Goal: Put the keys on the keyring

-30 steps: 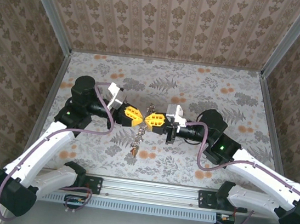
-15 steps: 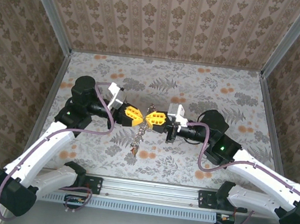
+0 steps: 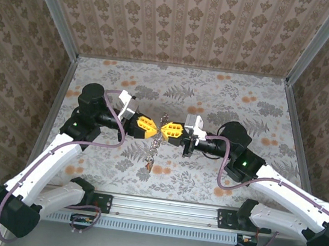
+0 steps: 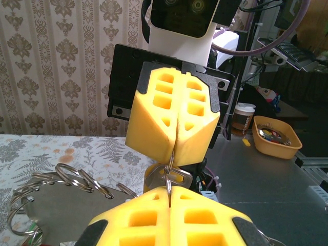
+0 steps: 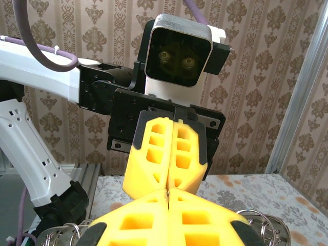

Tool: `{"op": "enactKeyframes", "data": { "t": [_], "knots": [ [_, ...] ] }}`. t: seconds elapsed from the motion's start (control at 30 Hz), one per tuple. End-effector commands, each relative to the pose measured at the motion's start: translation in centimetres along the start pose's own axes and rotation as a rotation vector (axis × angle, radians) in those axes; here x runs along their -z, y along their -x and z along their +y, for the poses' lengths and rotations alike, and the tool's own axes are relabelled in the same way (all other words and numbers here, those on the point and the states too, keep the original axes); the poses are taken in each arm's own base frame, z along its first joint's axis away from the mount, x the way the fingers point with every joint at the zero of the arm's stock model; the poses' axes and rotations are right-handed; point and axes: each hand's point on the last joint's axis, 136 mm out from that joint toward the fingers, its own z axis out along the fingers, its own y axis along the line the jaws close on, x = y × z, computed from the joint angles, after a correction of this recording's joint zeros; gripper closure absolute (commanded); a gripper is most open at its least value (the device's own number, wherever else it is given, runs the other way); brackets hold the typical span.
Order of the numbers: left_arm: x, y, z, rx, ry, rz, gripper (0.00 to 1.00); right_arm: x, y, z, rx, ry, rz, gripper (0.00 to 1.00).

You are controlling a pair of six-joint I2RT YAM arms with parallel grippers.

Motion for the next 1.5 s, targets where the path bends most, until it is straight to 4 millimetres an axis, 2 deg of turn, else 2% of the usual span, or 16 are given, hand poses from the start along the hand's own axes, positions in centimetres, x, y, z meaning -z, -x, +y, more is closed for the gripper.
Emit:
{"op": "enactKeyframes", "data": {
  "t": [0.0,0.43,0.73,1.17,1.47],
  "knots": [
    [0.0,1.2,-1.3,-0.055,-0.036,-0.014,1.00,-0.3,-0.1,-0.3,0.011,-0.011,0.002,1.00],
    [0.0,1.4,-1.4,-0.061,-0.040,-0.016,1.00,-0.7,-0.4,-0.4,0.012,-0.006,0.002,1.00],
    [0.0,1.5,-1.4,-0.057,-0.038,-0.016,1.00,0.3,0.8,-0.4,0.043,-0.031,-0.012,1.00],
    [0.0,2.0,-1.3,-0.058,-0.040,-0.029,1.00,0.1,0.6,-0.4,0.045,-0.029,-0.026,1.00],
    [0.0,2.1,-1.4,-0.059,-0.040,-0.029,1.00,0.6,1.2,-0.5,0.053,-0.044,-0.040,1.00]
  ]
}}
